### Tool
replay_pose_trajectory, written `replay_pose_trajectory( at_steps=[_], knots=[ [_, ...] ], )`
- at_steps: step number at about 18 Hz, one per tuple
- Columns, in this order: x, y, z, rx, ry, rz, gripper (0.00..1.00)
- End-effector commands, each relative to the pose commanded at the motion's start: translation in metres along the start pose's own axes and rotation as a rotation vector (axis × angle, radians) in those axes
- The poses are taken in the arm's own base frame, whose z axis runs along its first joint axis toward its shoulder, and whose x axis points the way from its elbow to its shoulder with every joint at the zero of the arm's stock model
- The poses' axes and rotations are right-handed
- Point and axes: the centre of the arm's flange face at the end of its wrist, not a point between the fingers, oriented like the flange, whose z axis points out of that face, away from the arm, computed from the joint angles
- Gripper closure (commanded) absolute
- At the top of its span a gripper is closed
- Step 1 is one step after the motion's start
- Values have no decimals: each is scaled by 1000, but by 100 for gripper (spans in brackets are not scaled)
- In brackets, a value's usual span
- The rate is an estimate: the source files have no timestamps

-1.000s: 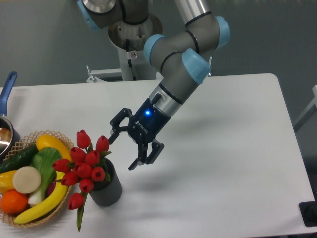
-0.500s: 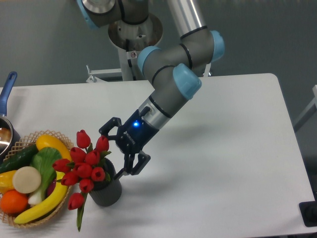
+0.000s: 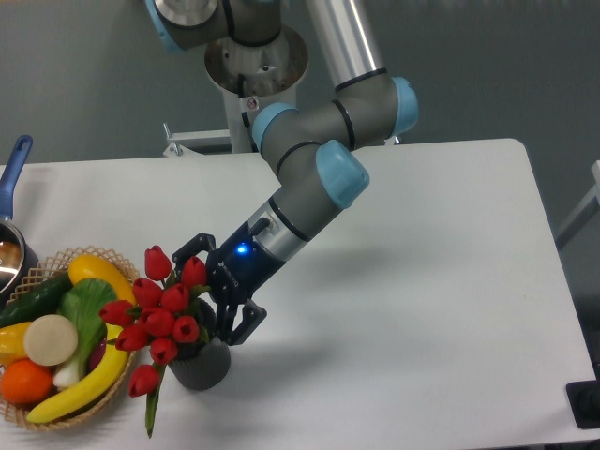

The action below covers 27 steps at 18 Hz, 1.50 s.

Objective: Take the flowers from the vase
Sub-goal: 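Close the gripper on the tulip stems, then lift the gripped tulips up out of the grey vase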

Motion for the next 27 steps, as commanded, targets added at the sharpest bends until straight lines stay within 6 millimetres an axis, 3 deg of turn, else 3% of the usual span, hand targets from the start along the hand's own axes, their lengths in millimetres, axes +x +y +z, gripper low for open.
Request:
replay_pose_trajectory(
  at_steps=[4,9,15,27],
  knots=[
    [-1,1,-1,-2,-1,-2,40],
    [-1,-2,-5,2,-8,3,58],
    [-5,-12,-18,16,-28,-18,58],
    [-5,-87,-67,131,-66,-101,58]
  ],
)
